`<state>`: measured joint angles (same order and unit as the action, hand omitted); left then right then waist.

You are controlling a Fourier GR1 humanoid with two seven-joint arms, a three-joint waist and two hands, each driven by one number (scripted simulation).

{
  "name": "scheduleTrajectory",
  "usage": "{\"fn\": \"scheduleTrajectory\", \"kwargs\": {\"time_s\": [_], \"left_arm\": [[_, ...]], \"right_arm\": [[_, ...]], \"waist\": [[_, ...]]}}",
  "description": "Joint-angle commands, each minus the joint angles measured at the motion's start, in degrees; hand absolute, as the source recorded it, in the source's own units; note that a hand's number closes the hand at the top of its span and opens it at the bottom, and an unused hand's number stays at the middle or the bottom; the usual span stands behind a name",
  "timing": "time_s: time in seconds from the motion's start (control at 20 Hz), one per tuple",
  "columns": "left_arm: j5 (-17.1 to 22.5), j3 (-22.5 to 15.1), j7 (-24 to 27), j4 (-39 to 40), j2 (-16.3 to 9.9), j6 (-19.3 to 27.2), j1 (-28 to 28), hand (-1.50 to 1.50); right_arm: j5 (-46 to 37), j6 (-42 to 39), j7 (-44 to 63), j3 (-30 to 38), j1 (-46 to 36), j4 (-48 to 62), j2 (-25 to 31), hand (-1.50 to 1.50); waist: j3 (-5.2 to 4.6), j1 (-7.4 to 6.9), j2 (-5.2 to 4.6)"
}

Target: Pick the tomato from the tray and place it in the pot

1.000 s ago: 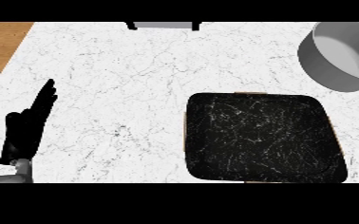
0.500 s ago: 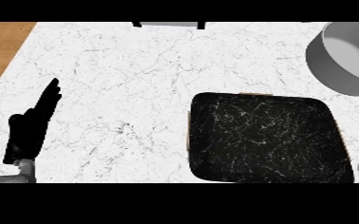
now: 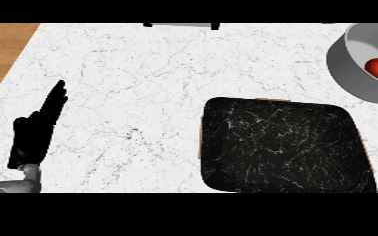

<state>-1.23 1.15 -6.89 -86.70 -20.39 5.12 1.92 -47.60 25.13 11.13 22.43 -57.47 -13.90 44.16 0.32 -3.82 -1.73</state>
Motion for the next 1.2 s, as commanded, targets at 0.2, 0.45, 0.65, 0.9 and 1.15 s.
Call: {"fn": "scheduleTrajectory", "kwargs": {"time_s": [0.2, 0.45, 0.65, 0.9, 1.15], "left_arm": [[-0.2, 0.8, 0.6, 1.5, 0.2, -0.1, 1.0, 0.0], [-1.0, -0.2, -1.6, -0.5, 0.6, 0.4, -0.3, 0.0], [1.2, 2.5, -2.8, -1.2, -1.2, -1.4, -0.2, 0.0], [-3.2, -0.2, -2.8, -1.4, 2.1, 2.3, 0.0, 0.0], [-1.7, 2.3, -0.6, -4.5, 1.2, 0.0, -6.2, 0.0]], "right_arm": [[5.8, 3.4, -10.9, 5.8, 0.2, 0.1, 0.5, -1.5], [14.6, 10.3, -18.9, 13.9, -2.4, -6.0, -1.5, -1.5], [20.0, 7.5, -24.0, 18.1, -0.7, -4.9, -1.9, -1.5], [25.1, 0.9, -28.2, 21.1, 3.2, -4.0, -0.9, -1.5], [30.0, -3.1, -28.7, 21.2, 9.3, -11.0, -3.6, -1.5]], "waist": [[0.03, 0.3, -0.05], [0.06, 1.0, 0.67], [-0.09, 1.49, 0.91], [-0.17, 2.71, 1.17], [-0.31, 3.75, 1.9]]}}
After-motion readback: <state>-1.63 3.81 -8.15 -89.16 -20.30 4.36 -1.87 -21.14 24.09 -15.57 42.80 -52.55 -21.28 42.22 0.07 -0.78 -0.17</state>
